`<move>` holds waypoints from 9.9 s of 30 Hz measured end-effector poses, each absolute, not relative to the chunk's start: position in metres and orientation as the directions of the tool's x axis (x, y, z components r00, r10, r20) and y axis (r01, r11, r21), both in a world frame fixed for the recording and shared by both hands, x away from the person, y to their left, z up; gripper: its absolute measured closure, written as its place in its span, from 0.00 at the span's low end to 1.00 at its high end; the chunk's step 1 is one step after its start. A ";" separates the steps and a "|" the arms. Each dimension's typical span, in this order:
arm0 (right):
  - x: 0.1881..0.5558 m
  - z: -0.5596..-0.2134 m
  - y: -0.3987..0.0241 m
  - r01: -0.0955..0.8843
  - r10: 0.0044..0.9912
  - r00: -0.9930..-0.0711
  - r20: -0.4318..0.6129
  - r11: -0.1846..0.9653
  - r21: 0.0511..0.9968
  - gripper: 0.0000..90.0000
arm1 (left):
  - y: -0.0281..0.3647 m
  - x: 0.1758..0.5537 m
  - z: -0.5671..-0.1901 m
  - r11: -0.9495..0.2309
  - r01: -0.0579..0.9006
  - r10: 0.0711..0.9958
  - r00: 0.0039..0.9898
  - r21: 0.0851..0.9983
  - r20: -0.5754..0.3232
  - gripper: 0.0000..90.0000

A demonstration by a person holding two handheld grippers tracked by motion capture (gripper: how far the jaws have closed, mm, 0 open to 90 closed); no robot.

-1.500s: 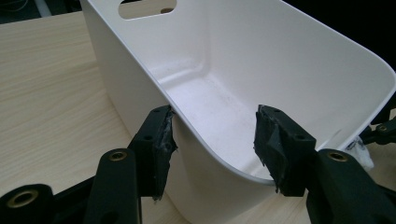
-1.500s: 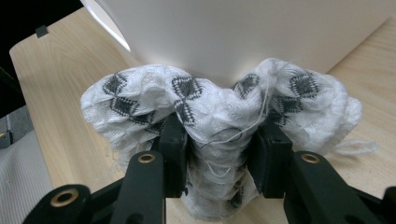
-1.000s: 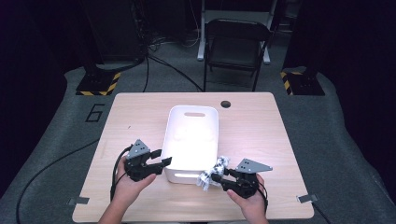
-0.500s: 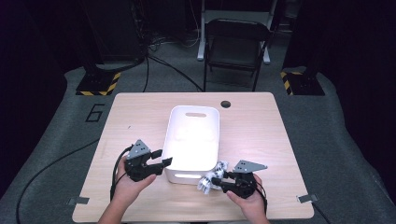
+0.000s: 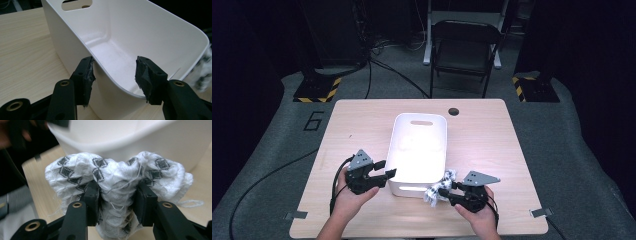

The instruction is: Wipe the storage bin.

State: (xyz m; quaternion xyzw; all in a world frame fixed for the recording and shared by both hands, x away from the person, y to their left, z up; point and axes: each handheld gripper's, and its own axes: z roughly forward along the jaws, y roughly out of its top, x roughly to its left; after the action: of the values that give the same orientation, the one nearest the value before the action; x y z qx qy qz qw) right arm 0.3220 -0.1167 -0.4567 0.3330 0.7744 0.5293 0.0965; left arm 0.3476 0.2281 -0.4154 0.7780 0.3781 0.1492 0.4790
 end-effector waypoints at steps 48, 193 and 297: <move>0.326 -0.455 -0.131 0.443 0.625 -0.743 0.238 0.193 0.876 0.77 | 0.227 0.347 -0.415 -0.246 0.463 0.723 0.673 0.851 -0.157 0.54; 0.328 -0.449 -0.125 0.359 0.640 -0.742 0.201 0.126 0.925 0.80 | 0.171 0.321 -0.404 -0.492 0.289 0.353 0.928 0.821 -0.115 0.93; 0.333 -0.487 -0.114 0.501 0.653 -0.708 0.268 0.198 0.842 0.78 | 0.160 0.316 -0.406 -0.476 0.314 0.349 0.925 0.822 -0.151 0.89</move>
State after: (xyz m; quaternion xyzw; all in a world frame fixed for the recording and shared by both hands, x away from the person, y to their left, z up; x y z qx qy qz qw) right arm 0.3333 -0.1136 -0.4870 0.3747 0.7704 0.5104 0.0745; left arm 0.3160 0.1597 -0.4058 0.8587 0.1931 0.0187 0.4743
